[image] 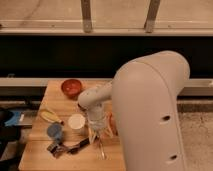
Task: Place fork in table surface
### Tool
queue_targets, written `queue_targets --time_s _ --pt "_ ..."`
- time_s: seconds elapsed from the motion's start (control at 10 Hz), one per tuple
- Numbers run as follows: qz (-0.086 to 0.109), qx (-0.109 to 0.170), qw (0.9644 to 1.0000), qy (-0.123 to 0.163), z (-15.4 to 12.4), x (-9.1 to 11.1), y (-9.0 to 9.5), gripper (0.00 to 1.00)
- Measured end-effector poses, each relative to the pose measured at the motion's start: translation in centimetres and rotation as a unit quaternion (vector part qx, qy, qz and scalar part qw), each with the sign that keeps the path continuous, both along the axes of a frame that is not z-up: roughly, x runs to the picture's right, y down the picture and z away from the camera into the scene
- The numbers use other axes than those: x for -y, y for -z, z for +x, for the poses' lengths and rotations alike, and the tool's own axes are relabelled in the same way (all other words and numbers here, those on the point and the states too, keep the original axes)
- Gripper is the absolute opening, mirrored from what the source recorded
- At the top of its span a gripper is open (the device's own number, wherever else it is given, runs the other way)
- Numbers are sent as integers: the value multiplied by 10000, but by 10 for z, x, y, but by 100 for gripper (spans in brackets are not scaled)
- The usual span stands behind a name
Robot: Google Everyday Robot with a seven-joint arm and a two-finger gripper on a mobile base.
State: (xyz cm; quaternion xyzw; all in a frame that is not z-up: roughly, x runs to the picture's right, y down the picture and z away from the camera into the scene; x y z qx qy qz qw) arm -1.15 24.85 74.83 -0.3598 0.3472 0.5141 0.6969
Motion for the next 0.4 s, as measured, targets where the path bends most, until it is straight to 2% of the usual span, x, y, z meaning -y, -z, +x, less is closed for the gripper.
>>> queue_targets --time_s 0.1,0.2,0.3,0.4 --pt "303 -22 9995 -90 3 14 8 80" --pt "709 -11 9971 -267 7 29 18 80" --pt "944 -19 9949 -353 13 38 24 80" --pt "1070 5 9934 -418 12 43 27 80"
